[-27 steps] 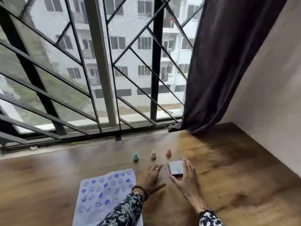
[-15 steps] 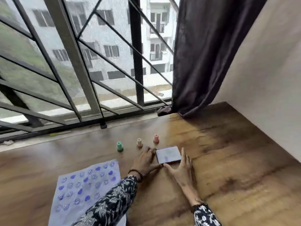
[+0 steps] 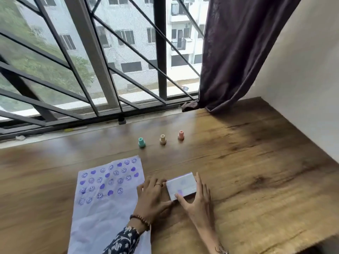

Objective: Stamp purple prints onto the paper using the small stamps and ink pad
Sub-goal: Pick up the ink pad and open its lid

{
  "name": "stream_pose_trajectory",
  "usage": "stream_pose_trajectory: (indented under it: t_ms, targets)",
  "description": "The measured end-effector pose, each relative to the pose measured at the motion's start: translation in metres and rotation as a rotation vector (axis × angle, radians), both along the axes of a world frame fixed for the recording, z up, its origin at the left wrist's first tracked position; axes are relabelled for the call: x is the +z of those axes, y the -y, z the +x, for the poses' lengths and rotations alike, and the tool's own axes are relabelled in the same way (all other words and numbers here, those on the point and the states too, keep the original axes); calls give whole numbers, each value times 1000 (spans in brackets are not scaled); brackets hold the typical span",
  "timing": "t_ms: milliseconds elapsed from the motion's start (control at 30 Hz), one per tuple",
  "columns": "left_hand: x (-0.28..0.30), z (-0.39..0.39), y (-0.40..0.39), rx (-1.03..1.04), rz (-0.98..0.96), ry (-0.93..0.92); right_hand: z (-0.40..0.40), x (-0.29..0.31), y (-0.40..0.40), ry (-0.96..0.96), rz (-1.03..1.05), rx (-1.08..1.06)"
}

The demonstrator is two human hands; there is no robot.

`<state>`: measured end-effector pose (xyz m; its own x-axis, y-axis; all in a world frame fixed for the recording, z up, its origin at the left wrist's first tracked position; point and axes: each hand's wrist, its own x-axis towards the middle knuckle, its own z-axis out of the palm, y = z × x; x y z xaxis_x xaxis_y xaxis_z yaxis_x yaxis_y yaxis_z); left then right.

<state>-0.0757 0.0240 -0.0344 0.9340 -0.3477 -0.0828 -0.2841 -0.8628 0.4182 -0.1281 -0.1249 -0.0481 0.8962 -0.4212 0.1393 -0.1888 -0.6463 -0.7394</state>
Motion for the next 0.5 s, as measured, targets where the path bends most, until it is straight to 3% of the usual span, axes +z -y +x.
stream_pose_trajectory:
  t_ms: [233, 500]
  targets:
    - [-5, -30, -26, 72, -123, -55, -27, 9, -34, -59, 33, -28]
    - [-9, -32, -27, 106, -157, -49, -15, 20, -54, -192, -80, -51]
